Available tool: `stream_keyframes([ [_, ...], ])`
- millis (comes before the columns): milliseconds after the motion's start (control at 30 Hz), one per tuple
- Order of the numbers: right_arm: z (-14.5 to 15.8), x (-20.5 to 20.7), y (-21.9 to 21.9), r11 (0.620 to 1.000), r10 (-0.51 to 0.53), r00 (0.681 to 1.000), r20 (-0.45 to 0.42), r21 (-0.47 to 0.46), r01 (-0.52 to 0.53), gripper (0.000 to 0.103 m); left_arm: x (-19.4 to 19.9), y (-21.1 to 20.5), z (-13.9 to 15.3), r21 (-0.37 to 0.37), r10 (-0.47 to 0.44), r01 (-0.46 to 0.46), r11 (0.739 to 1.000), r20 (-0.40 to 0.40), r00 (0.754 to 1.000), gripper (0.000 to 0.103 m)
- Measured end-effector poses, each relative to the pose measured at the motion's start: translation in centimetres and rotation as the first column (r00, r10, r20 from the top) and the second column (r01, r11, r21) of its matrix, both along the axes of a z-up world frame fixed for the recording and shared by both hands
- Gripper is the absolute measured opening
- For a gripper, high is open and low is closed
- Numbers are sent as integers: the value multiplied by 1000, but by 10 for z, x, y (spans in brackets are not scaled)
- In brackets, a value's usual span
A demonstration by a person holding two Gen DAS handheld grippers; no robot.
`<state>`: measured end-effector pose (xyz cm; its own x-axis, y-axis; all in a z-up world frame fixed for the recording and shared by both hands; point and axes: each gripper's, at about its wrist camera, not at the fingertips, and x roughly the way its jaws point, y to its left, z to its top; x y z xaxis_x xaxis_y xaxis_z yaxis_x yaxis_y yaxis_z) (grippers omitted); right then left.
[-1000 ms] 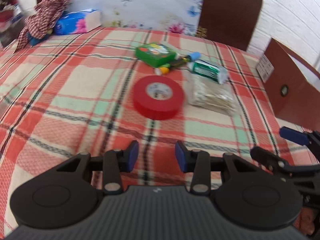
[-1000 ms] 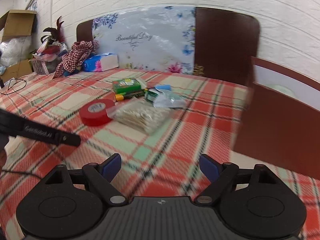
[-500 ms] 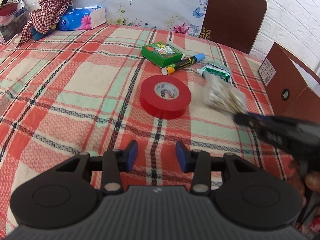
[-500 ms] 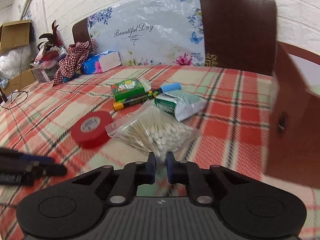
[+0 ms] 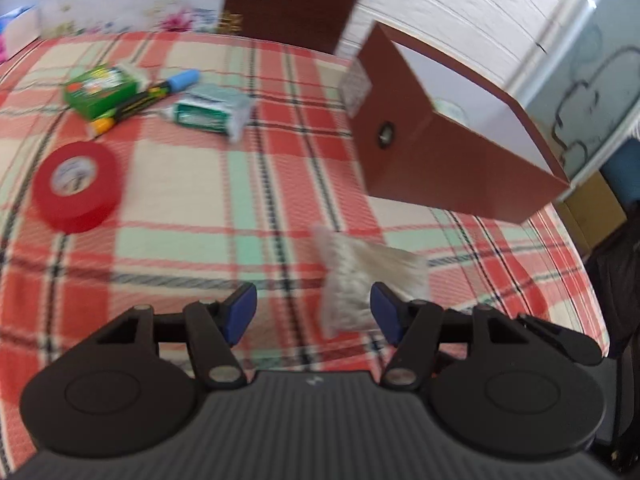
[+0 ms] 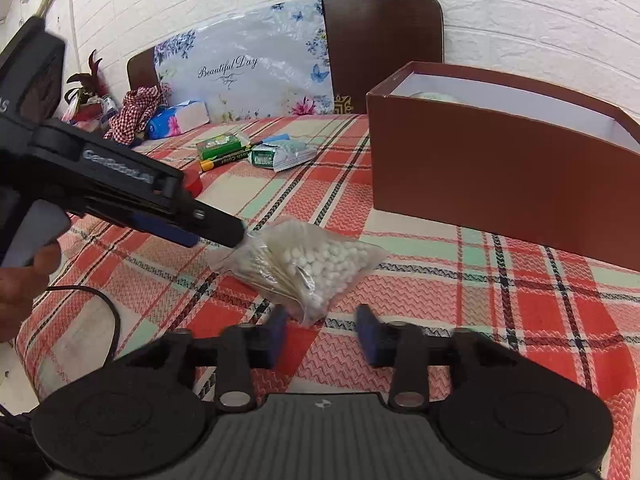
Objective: Organize objects
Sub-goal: 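Move the right gripper to the cotton swab bag and grasp it, then carry the cotton swab bag into the brown box and release it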
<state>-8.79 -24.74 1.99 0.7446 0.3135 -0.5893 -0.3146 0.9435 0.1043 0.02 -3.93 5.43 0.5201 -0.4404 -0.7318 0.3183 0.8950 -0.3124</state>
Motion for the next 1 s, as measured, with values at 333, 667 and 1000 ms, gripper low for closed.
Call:
stream_keyframes([
  [333,-6,17,16,999,34,999,24,-43,-33,26,7,-35,-16,98,-53,58,993,-48,997,20],
  [667,29,-20,-24,993,-110,939,325,-9,119,14,-11,-75,47,72,-188,182,981,80,979,12],
  [1000,50,9,-81,939,-314,792,523,46,341,14,25,-176,91,165,-332,296,941,271,904,12],
])
